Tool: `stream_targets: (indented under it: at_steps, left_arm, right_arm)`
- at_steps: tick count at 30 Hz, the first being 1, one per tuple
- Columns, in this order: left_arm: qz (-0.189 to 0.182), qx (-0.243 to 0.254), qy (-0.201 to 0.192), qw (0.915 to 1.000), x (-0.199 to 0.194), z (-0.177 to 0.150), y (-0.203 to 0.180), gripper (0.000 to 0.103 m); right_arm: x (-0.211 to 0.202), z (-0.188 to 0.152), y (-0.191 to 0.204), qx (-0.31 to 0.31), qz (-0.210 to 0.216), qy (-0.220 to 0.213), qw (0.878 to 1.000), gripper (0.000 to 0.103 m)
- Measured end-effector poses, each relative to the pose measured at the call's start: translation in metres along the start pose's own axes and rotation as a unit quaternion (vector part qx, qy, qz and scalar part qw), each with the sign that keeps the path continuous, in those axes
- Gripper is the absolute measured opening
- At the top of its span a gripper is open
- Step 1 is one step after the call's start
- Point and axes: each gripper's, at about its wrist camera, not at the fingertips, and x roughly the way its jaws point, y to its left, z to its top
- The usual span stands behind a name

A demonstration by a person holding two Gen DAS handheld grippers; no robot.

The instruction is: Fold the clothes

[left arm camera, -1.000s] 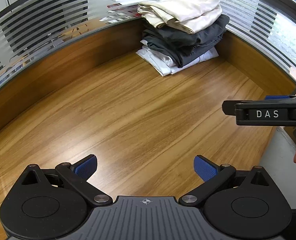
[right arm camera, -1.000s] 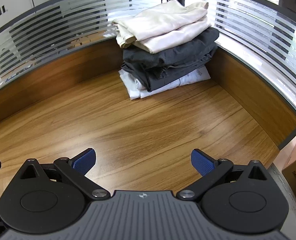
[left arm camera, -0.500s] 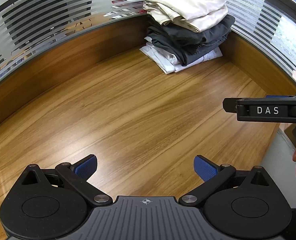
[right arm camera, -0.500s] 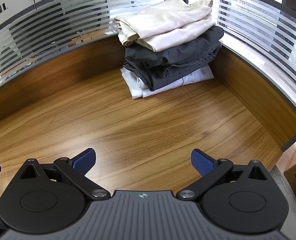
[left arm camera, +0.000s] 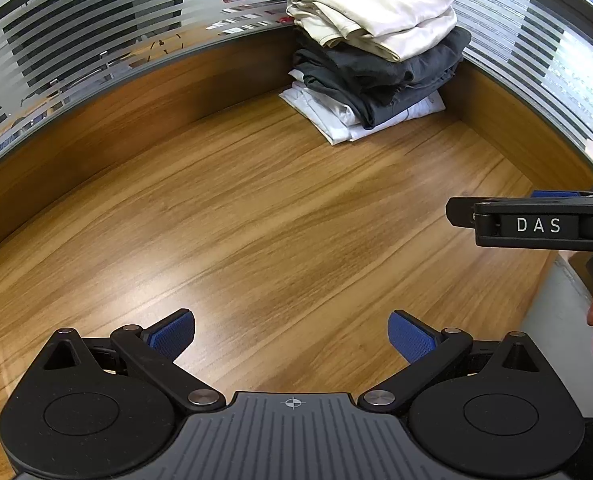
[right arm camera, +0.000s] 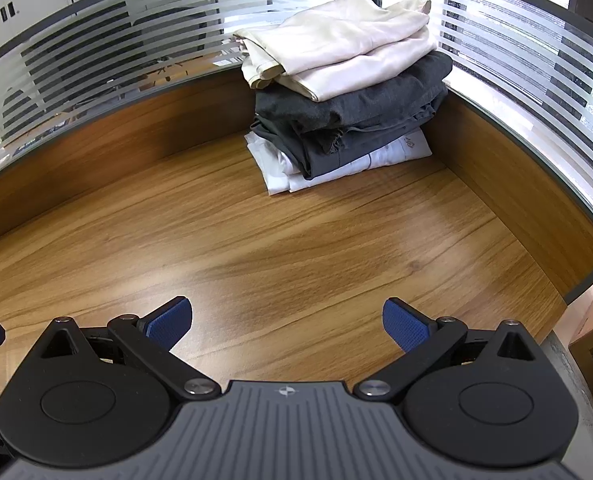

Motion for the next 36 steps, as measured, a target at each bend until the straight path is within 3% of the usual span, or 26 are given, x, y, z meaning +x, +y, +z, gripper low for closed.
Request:
stream_targets:
  at_steps: [36]
  left_arm:
    - [0.004,-0.017,0.011,0.9998,0.0051,-0.0012,0.0042,0.103]
  right_arm:
    - [0.0026,-0.0003,-0.0003,0.003,-0.002,0.009,1.0,0.102]
